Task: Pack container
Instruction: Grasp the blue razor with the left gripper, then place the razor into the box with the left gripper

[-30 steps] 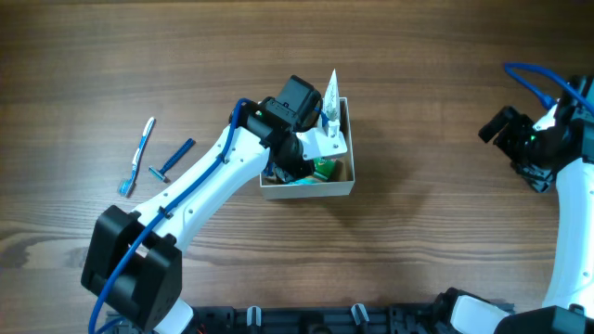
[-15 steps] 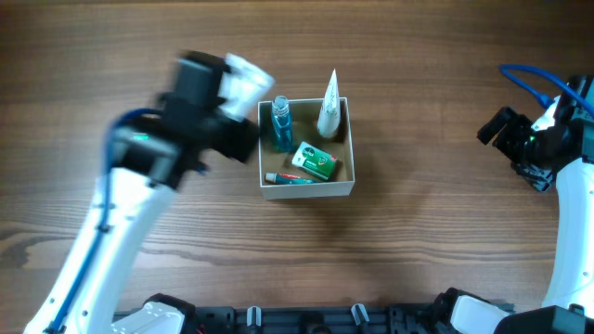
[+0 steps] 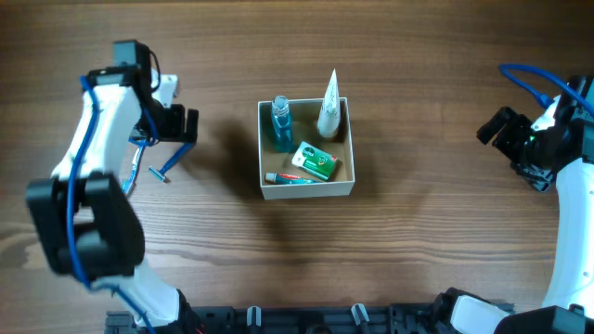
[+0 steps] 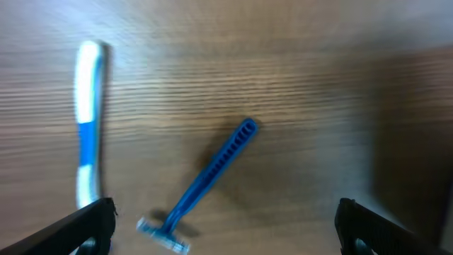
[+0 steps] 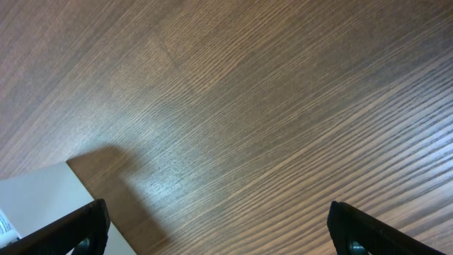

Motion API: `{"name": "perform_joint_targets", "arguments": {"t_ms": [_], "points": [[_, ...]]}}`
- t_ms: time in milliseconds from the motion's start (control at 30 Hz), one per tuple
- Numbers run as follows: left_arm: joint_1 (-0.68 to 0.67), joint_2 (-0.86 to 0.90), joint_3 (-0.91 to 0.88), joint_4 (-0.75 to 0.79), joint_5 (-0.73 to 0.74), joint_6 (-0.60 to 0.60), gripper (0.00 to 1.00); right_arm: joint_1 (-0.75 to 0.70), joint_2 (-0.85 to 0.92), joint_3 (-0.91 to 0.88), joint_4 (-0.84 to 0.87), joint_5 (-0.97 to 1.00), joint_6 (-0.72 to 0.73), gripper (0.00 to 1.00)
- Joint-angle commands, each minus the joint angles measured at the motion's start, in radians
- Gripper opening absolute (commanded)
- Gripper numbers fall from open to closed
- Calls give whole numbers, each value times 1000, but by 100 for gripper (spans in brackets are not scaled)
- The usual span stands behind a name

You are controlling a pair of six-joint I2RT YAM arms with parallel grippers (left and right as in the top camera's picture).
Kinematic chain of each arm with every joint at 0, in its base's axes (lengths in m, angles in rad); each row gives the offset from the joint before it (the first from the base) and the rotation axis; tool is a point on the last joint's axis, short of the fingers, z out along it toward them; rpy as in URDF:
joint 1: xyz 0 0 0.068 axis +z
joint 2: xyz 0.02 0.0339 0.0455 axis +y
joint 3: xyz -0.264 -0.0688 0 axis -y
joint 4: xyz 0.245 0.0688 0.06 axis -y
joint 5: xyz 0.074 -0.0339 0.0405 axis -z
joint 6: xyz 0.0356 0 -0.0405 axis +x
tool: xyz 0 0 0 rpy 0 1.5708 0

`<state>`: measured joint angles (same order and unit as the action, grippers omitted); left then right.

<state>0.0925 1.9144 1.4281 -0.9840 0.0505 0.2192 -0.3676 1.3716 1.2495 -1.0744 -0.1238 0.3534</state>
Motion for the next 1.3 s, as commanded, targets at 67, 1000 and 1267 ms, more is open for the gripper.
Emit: {"name": "perform_joint_targets", "arguments": {"t_ms": [67,1000,1267], "points": [[2,129,-4,7,20,13,100,-2,1,-6,1,-13,-13,100],[1,201,-39,-31,8,12,27,-2,1,-6,15,-35,-13,100],[1,201,-39,-31,9,11,15,-2,1,-6,15,-35,-12,100]]}}
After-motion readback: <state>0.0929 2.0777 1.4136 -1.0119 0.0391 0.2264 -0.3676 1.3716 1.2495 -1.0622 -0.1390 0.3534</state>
